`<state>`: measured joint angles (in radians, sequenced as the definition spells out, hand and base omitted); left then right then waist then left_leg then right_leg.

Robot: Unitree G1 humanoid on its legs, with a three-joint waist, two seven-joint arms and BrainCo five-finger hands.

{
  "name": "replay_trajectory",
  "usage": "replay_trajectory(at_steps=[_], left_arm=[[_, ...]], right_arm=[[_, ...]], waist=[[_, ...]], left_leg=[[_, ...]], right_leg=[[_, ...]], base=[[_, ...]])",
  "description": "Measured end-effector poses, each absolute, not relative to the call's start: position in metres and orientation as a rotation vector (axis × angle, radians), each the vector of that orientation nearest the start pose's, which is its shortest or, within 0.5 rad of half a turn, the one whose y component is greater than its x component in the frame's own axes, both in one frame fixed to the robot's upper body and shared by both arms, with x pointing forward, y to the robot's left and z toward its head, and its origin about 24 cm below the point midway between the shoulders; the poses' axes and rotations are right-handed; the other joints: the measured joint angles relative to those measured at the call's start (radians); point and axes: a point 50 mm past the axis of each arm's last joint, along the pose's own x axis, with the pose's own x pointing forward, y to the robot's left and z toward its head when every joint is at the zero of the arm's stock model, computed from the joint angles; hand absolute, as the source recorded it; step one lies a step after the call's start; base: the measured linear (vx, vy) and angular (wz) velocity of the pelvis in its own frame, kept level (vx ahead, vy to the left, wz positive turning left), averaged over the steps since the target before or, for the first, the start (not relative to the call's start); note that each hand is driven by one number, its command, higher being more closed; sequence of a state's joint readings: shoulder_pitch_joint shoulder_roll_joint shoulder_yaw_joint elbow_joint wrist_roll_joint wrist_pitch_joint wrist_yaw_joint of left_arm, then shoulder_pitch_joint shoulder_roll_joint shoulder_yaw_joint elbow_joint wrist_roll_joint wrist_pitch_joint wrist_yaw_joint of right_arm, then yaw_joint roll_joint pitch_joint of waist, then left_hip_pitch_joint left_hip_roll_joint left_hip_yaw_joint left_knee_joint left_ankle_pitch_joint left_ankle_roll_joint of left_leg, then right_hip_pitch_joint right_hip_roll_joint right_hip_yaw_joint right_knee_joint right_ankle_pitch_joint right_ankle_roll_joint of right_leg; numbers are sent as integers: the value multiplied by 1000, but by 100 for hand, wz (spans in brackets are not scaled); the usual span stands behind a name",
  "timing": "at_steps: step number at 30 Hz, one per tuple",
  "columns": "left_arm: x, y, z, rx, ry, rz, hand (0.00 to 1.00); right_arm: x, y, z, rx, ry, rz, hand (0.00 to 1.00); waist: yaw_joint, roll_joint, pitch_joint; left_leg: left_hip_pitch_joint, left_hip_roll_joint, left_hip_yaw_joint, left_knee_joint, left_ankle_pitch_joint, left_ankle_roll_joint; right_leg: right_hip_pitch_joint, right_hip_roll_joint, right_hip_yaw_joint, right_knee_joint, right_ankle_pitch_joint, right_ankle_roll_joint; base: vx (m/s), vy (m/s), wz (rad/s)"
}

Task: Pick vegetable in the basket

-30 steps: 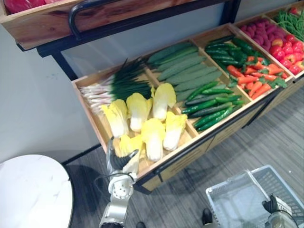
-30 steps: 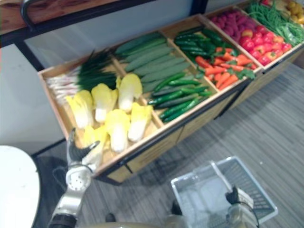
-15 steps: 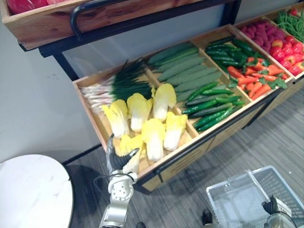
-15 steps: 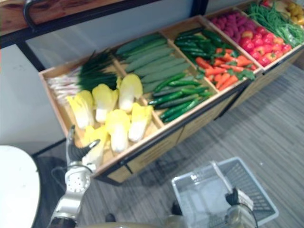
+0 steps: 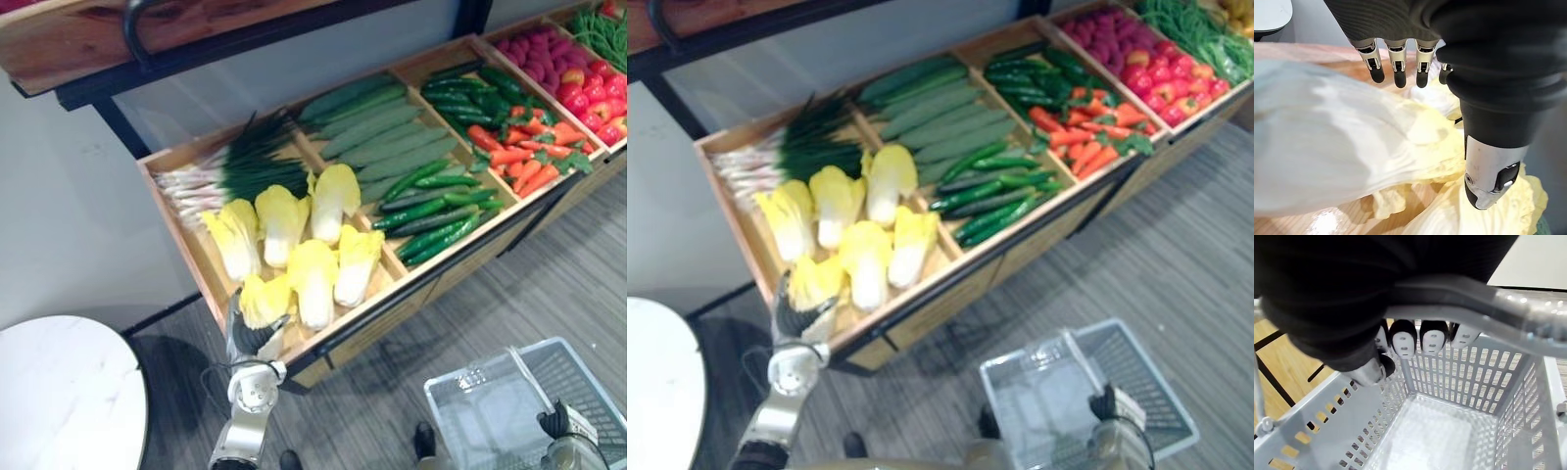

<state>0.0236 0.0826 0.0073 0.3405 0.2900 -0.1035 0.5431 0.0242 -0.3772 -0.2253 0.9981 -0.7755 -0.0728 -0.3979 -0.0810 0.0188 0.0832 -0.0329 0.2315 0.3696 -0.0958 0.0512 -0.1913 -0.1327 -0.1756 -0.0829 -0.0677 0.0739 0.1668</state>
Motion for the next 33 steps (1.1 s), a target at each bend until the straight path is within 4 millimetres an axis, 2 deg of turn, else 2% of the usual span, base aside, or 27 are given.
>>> replay_trajectory(at_steps=[5,12,19,20,21,25,33], left_arm=[[235,198,-20,430,161,518,0],[240,202,-24,453,178,540,0],[244,203,-41,530,244,516,0],[244,203,-45,546,261,502,0],[243,202,-49,563,278,480,100],[243,204,-59,666,318,413,100],[245,215,-58,732,331,351,100]], right_arm=[[142,-325,-94,-1117,793,-310,100],[149,-319,-93,-1141,755,-298,100],[150,-319,-92,-1143,748,-301,100],[151,-320,-91,-1144,743,-304,100],[155,-320,-90,-1146,734,-305,100],[162,-325,-83,-1184,704,-285,100],[170,-321,-80,-1208,660,-221,100]], waist=[[-1,-8,38],[-2,-6,46],[-1,-7,52],[-1,1,55],[-1,8,53],[0,38,55],[2,41,54]], left_leg=[[0,0,4,0,-2,-1],[-17,0,7,0,-3,-2],[8,-1,12,0,-10,-3],[20,-1,17,0,-13,-3],[26,-2,24,0,-15,-3],[46,-2,35,0,-20,-4],[74,2,34,0,-28,-14]], right_leg=[[-7,1,11,-1,1,0],[-32,2,21,1,3,-1],[-15,3,29,3,5,0],[-7,2,34,3,5,0],[-5,2,38,2,5,0],[0,5,56,2,6,2],[21,10,62,-3,7,3]], base=[[29,-10,-8],[8,-9,-4],[-6,0,-2],[-29,5,-14],[-21,5,-20],[-9,-1,-13],[1,-3,-3]])
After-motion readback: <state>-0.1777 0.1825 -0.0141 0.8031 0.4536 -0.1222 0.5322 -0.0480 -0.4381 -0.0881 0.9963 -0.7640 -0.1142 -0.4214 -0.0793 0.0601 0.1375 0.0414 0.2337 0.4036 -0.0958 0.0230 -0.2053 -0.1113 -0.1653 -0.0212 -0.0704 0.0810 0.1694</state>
